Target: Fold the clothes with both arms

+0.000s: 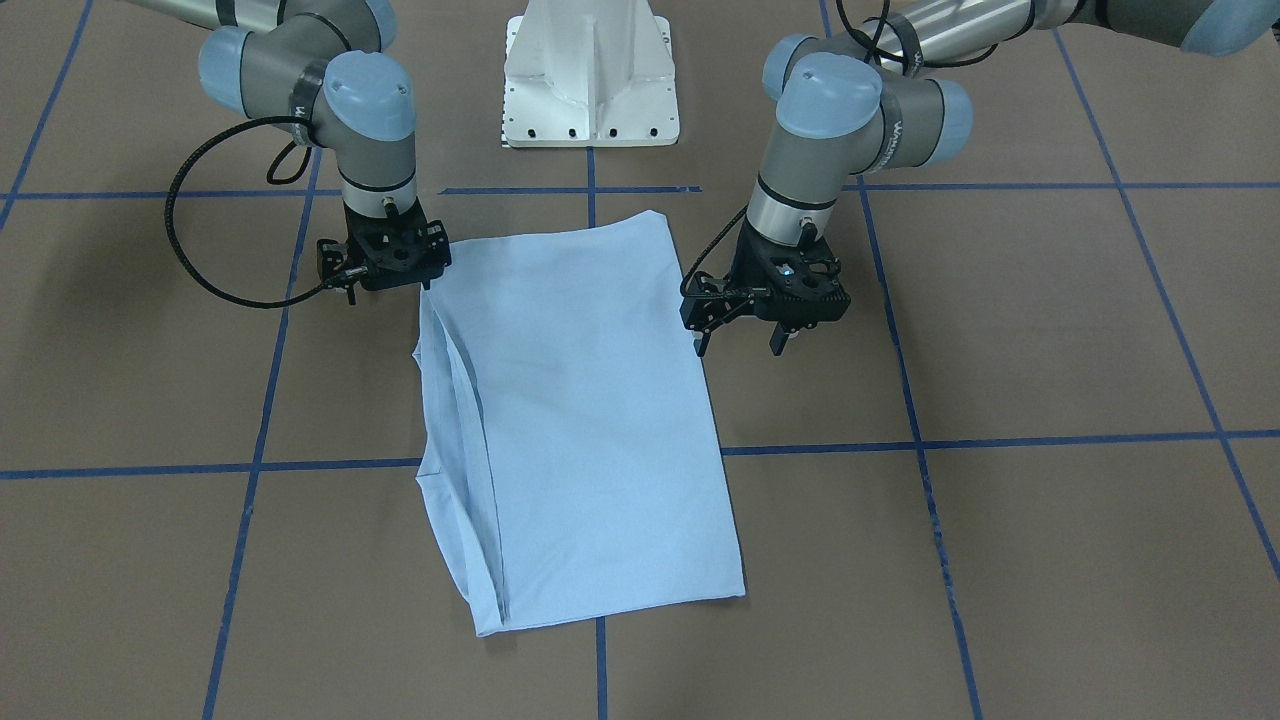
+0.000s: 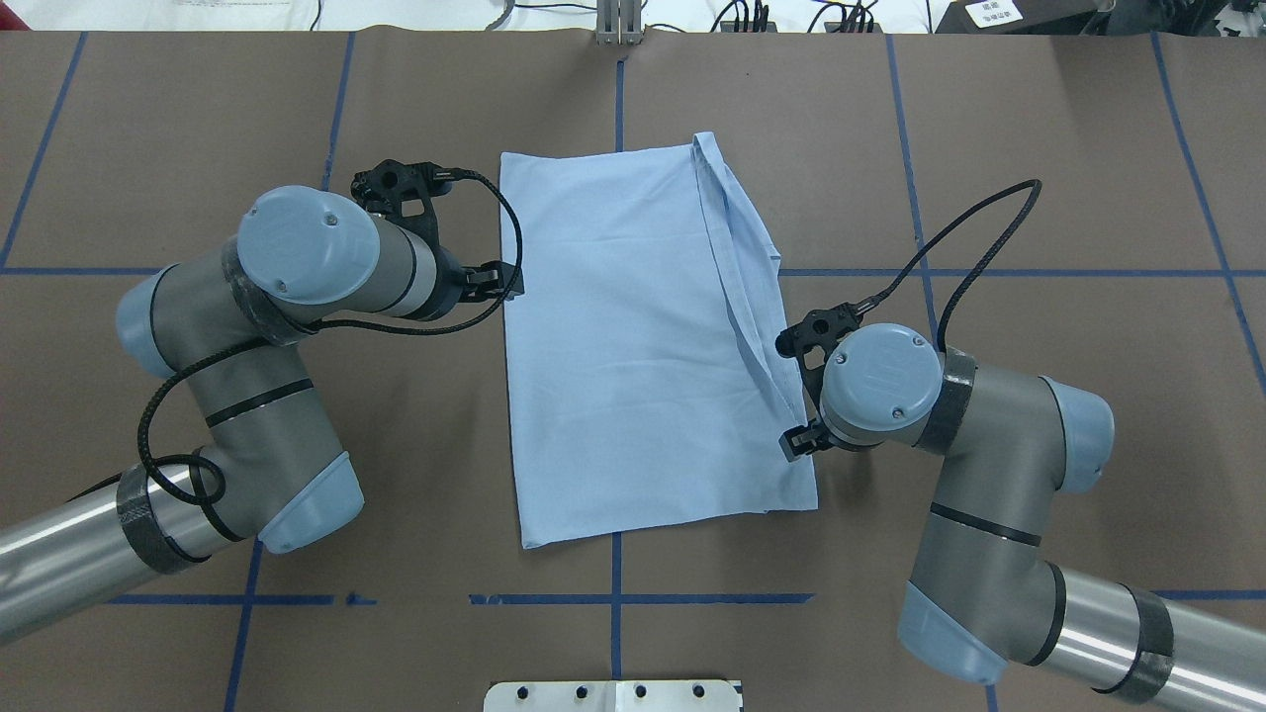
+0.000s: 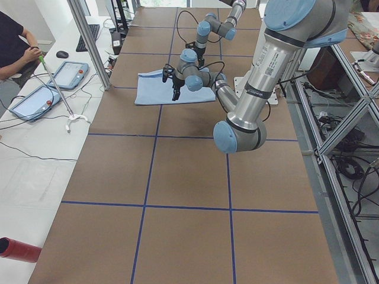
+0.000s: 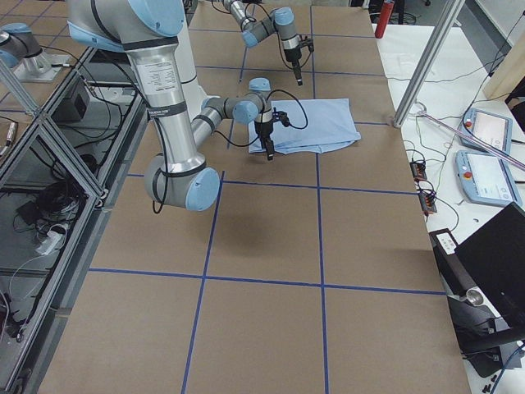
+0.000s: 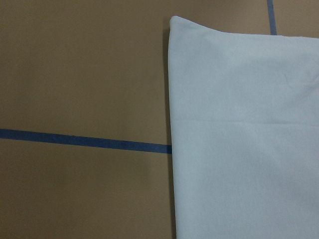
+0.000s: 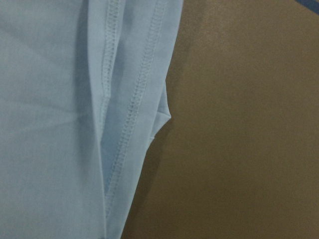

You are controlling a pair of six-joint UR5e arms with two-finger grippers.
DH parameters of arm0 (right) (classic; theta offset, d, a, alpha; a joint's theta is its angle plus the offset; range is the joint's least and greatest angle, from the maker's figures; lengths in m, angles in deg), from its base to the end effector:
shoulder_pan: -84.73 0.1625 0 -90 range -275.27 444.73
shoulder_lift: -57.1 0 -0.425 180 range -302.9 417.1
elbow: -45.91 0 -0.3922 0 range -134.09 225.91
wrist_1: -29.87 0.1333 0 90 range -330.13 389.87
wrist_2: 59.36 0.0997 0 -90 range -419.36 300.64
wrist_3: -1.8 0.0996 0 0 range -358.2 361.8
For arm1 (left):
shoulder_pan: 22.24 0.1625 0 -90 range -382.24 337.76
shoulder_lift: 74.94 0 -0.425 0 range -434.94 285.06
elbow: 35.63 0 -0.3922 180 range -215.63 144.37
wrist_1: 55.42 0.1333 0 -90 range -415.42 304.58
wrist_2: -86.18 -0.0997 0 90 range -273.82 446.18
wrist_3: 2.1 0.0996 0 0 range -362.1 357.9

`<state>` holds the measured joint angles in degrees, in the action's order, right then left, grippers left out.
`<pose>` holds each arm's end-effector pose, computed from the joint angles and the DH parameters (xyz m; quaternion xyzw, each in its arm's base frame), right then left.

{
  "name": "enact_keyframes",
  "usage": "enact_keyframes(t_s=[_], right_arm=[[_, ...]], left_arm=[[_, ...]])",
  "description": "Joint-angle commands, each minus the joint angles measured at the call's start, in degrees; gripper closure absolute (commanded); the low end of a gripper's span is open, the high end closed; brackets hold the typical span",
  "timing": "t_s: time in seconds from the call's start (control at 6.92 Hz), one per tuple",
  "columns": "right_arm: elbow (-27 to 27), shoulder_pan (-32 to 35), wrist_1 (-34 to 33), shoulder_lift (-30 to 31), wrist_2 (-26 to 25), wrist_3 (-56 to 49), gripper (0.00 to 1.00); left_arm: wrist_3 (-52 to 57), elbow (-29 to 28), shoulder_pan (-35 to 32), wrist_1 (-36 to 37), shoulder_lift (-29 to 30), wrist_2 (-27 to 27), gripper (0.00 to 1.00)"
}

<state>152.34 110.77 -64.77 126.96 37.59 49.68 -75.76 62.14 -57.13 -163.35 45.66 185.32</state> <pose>-0.4843 -0.3716 0.3590 0.1056 -0.2600 -0.1507 0.9479 0.4750 -0.4744 0.2565 0.1400 0.4544 -0.1046 0.8735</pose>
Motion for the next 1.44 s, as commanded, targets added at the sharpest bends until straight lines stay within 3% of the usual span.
enact_keyframes(t_s=[0.0,0.43,0.72,1.01,1.16,1.3], right_arm=[[-0.3,1.8,0.0,0.2,0.3,-0.2,0.0],[-0.9,6.4,-0.6,-5.1,4.4,-1.4,0.0],[-7.4,7.3,0.1,-12.9,4.4,-1.6,0.0],[-11.4,7.4,3.0,-14.1,4.6,-1.2,0.0],[-10.7,7.4,4.4,-14.2,6.5,-0.7,0.0],[-9.1,7.9,4.6,-13.6,8.6,-0.5,0.0]], left_arm=[[0.3,0.1,0.0,0.0,0.1,0.0,0.0],[0.6,0.1,0.0,-0.2,0.1,0.0,0.0],[0.5,0.2,-0.7,-0.1,0.0,-0.7,0.0],[1.3,1.1,-1.4,-0.1,-0.4,-3.1,0.0],[1.2,3.1,-1.3,0.0,-0.6,-2.1,0.0],[0.3,5.0,-0.8,1.1,-2.2,6.3,0.0]])
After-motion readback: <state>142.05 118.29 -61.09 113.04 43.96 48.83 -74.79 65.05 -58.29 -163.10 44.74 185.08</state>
